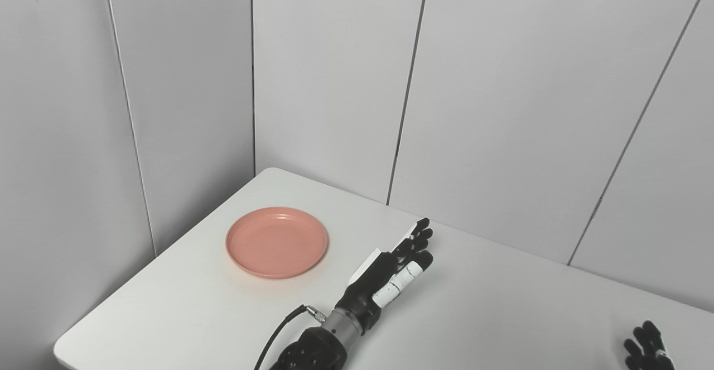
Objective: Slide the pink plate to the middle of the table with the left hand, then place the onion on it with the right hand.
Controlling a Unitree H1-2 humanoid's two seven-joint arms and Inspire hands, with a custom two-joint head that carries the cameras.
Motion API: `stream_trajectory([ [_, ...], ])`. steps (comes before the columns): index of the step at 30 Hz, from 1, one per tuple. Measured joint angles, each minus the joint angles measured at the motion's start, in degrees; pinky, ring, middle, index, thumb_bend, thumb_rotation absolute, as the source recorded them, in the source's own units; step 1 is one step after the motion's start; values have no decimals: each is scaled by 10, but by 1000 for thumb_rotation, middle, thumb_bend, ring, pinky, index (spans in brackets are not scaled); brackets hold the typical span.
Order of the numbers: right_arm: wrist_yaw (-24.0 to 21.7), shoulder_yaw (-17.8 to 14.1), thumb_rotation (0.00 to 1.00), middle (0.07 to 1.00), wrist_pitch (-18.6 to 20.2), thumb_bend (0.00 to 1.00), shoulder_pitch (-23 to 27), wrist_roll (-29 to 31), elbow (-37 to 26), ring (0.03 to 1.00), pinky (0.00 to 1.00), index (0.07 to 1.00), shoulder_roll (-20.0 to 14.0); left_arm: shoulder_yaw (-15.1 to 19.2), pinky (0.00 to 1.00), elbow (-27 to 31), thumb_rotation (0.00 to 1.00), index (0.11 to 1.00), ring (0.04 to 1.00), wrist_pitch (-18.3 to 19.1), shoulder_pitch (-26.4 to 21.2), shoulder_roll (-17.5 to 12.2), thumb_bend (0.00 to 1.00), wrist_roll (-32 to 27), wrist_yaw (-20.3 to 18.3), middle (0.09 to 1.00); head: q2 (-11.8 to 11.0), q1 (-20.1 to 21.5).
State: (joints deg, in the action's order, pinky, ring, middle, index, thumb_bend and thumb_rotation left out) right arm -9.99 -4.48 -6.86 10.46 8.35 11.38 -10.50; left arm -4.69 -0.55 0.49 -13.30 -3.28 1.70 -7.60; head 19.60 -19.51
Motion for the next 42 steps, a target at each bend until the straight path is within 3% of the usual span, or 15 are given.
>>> stream_trajectory([
  [11,-3,-2,792,984,0,648,0,4,-1,980,1000,1000,0,31,1000,38,915,1000,1000,5,-5,-22,780,16,12,1000,-4,-4],
  [20,-4,-4,787,976,-3,650,-1,4,1,974,1000,1000,-2,54,1000,11,944,1000,1000,-3,-25,-66,798,62,32,1000,-7,-4],
  [27,-6,-5,806,985,-18,632,-1,5,5,982,1000,1000,-5,75,994,-37,984,981,987,-23,-46,-69,821,46,35,990,-11,-8],
  [32,-6,-4,802,988,-29,627,-1,4,5,987,1000,1000,-10,106,973,-98,998,963,968,-51,-83,-96,783,15,35,968,-15,-11],
  [42,-17,-5,793,993,-29,616,-1,20,10,990,1000,1000,-12,170,949,-197,998,899,926,-38,-134,-132,810,-58,36,905,-20,-15],
])
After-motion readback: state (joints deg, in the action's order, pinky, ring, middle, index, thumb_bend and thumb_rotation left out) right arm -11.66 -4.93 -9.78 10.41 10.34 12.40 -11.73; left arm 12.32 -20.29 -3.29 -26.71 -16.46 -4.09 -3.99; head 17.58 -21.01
